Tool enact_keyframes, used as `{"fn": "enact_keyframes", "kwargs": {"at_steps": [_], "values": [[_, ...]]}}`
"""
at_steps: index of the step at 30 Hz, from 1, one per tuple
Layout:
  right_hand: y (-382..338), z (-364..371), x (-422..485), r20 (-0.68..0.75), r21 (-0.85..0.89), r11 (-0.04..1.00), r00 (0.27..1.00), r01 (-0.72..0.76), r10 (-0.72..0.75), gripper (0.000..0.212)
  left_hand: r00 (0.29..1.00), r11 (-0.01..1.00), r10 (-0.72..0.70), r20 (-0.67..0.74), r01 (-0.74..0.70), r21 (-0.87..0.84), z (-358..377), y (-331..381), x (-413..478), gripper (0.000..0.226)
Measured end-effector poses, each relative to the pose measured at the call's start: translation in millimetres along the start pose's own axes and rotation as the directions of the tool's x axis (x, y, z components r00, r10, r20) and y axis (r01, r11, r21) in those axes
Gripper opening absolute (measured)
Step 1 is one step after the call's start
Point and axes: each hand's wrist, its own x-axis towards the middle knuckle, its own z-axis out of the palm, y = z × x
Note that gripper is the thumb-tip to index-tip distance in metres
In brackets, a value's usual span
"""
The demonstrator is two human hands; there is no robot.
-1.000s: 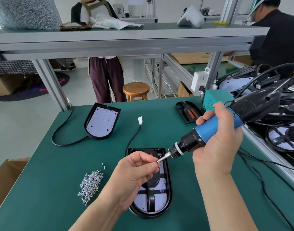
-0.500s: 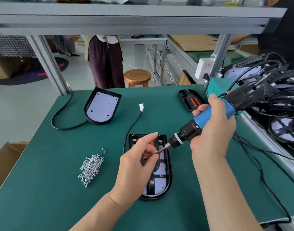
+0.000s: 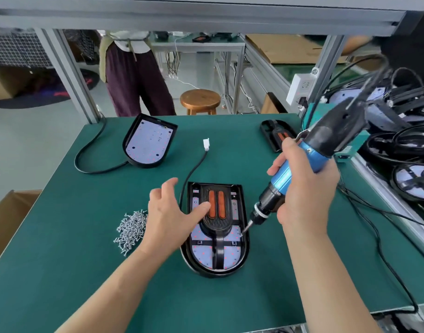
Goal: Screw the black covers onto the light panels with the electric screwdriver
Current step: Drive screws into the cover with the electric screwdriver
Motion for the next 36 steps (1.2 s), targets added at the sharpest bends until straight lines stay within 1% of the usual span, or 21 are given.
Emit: {"fn": "enact_keyframes", "kwargs": {"at_steps": [2,5,8,12,17,20,23,29,32,36], "values": [[5,1,-5,0.042,-0.029,1.000,0.999,0.009,-0.008,0.014,0.997,0.999,-0.035,0.066,0.033,0.028,4,-2,2,0.101],[10,2,-9,0.070,-0.038,0.999,0.998,0.003,-0.001,0.015,0.995,0.998,-0.039,0.095,0.034,0.057,8,-2,6,0.108],[13,3,-9,0.077,-0.035,0.999,0.997,-0.003,0.005,0.017,0.991,0.996,-0.047,0.127,0.036,0.088,8,0,8,0.110],[15,3,-10,0.084,-0.032,0.999,0.996,0.000,0.003,0.018,0.988,0.995,-0.071,0.137,0.061,0.074,11,2,7,0.106],[17,4,-11,0.106,-0.046,0.999,0.994,0.003,0.002,0.015,0.988,0.997,-0.074,0.132,0.073,0.015,15,1,8,0.104],[18,5,-12,0.125,-0.051,0.999,0.992,0.014,-0.007,0.012,0.982,0.989,-0.090,0.169,0.108,-0.101,19,-1,7,0.109],[20,5,-13,0.142,-0.034,0.999,0.990,-0.004,0.009,0.011,0.971,0.964,-0.120,0.206,0.164,-0.210,21,-1,6,0.119],[23,3,-12,0.169,-0.031,0.999,0.985,0.025,-0.020,0.009,0.969,0.943,-0.127,0.212,0.184,-0.277,23,-1,6,0.117],[24,2,-12,0.220,-0.028,0.998,0.974,0.055,-0.047,0.010,0.971,0.940,-0.118,0.210,0.177,-0.293,24,-2,7,0.114],[28,2,-11,0.281,-0.015,0.999,0.959,0.051,-0.045,0.016,0.972,0.936,-0.110,0.206,0.171,-0.307,27,-4,8,0.107]]}}
